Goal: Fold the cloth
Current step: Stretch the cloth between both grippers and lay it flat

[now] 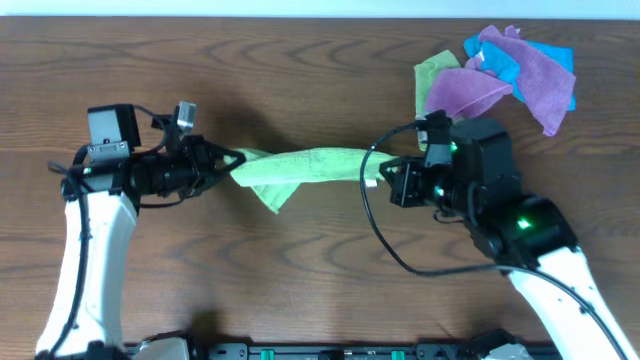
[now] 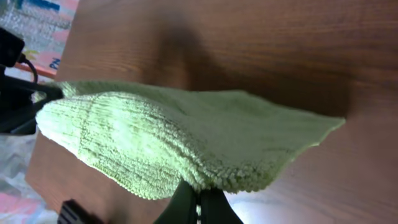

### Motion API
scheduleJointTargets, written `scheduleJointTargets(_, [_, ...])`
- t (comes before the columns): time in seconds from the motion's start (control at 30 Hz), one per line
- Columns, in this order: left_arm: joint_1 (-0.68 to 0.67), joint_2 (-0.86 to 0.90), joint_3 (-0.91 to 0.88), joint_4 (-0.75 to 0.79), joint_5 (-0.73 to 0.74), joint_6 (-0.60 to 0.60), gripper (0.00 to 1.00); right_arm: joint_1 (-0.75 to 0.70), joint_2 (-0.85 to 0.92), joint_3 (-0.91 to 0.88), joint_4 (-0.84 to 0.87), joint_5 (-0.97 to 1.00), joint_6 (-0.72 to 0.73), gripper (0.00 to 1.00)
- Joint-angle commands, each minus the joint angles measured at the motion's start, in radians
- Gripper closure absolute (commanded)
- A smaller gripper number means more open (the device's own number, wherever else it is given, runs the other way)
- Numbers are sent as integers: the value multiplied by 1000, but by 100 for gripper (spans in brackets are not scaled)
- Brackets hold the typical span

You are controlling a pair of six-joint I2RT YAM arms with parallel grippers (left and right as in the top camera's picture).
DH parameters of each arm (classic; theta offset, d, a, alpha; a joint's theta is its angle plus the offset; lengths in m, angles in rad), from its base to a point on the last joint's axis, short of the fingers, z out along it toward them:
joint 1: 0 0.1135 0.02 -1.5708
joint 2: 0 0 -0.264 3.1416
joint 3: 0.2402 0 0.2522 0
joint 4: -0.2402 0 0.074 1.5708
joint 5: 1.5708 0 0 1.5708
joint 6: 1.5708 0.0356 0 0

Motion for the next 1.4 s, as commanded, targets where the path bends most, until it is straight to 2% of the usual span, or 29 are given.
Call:
scheduleJointTargets(0.0, [3, -56, 14, -34, -21, 43, 94, -5, -36, 43, -50, -4, -19, 99])
scheduleJointTargets(0.37, [3, -199, 14, -159, -42, 12, 94, 62, -86, 76, -150, 27, 15, 99])
scheduleJointTargets(0.57, [3, -199, 14, -182, -131, 13, 94, 62, -10, 76, -142, 69, -9, 99])
scheduleJointTargets(0.77, [3, -180, 14, -168, -235, 24, 94, 62, 96, 76, -41, 80, -39, 99])
scheduleJointTargets(1.0, [3, -79, 14, -33, -270, 51, 94, 62, 185, 76, 60, 123, -77, 99])
scheduleJointTargets(1.37, [3, 185, 14, 253, -282, 50, 94, 62, 377, 76, 278, 173, -128, 99])
